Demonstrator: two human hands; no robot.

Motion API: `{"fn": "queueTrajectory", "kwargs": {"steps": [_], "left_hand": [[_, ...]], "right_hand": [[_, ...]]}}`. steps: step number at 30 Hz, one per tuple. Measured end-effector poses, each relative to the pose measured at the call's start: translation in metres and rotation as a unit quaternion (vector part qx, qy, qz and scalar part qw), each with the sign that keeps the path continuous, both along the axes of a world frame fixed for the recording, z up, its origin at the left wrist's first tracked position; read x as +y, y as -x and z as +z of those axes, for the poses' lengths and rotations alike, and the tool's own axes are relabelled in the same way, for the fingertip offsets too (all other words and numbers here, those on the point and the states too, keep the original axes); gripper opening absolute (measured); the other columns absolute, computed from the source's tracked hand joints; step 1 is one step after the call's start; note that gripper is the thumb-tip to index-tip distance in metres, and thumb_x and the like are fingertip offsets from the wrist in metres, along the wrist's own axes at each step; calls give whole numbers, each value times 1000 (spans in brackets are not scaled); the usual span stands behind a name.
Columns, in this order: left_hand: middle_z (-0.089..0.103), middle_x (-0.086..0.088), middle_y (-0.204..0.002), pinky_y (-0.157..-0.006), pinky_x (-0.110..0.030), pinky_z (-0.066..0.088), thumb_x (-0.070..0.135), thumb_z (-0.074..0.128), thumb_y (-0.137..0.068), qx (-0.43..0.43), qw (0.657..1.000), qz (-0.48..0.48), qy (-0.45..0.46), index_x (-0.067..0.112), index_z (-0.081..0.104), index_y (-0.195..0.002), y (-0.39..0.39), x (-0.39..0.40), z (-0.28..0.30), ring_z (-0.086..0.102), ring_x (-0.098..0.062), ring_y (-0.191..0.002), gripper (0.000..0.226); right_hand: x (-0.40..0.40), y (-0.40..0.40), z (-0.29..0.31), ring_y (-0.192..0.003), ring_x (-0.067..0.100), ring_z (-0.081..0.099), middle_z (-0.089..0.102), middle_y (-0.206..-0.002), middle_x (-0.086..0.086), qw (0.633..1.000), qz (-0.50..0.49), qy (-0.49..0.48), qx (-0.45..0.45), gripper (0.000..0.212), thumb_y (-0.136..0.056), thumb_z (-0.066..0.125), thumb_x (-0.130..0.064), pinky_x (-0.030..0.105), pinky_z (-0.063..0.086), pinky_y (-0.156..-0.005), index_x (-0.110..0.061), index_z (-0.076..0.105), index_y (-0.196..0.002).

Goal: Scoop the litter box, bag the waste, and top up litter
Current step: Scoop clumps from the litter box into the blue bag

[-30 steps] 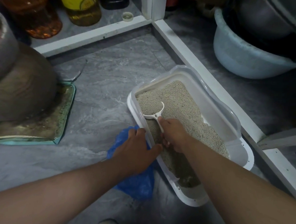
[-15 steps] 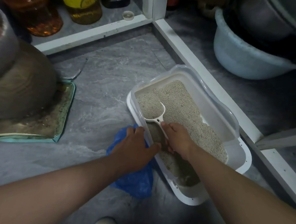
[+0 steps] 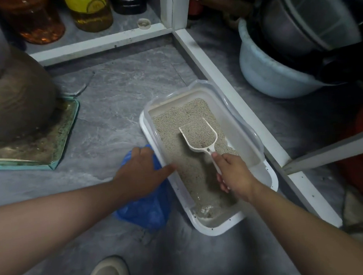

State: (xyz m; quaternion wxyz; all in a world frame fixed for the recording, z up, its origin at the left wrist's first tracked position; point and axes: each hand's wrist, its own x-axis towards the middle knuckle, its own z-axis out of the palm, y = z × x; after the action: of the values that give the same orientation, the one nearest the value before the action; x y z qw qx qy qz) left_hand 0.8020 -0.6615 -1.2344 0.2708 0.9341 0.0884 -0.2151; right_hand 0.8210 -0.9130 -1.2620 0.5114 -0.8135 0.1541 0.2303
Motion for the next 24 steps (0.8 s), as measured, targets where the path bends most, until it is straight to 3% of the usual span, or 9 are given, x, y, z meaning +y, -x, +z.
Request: {"fn": "queueTrajectory", "kwargs": {"steps": [2, 5, 10, 19, 24], "left_hand": [[42, -3, -132, -104, -45, 43, 78, 51, -80, -11, 1000, 1, 0, 20, 43, -132, 3, 1, 3, 49, -24, -123, 79], [39, -3, -135, -105, -43, 41, 57, 55, -91, -14, 1000, 1, -4, 18, 42, -134, 9, 5, 4, 49, -25, -123, 60], [37, -6, -136, -104, -44, 42, 37, 61, -90, -5, 1000, 2, -20, 17, 40, -136, 16, 7, 7, 48, -27, -123, 55], [35, -2, -134, -99, -41, 46, 34, 63, -89, 5, 1000, 1, -31, 20, 38, -136, 24, 4, 13, 52, -25, -115, 56], [35, -2, -136, -97, -39, 45, 33, 64, -90, 0, 999, -7, -37, 20, 37, -138, 26, 7, 13, 52, -23, -113, 57]], "right_hand": [[-10, 6, 5, -39, 22, 50, 57, -51, 8, 1000, 15, 12, -2, 46, -102, 49, -47, 27, 41, -42, -5, 53, -84], [-15, 16, 6, -41, 23, 51, 57, -52, 11, 999, 24, 21, 4, 48, -101, 49, -48, 28, 42, -44, -3, 54, -85], [-15, 23, 7, -42, 22, 53, 59, -52, 9, 999, 17, 33, 12, 47, -102, 48, -49, 29, 44, -46, -5, 57, -84], [-19, 33, 17, -42, 24, 52, 59, -55, 11, 999, 4, 40, 11, 52, -102, 49, -46, 28, 42, -42, 5, 57, -94], [-20, 35, 18, -42, 23, 53, 59, -56, 10, 999, -11, 29, 26, 49, -102, 48, -48, 28, 42, -42, -1, 56, -91]]}}
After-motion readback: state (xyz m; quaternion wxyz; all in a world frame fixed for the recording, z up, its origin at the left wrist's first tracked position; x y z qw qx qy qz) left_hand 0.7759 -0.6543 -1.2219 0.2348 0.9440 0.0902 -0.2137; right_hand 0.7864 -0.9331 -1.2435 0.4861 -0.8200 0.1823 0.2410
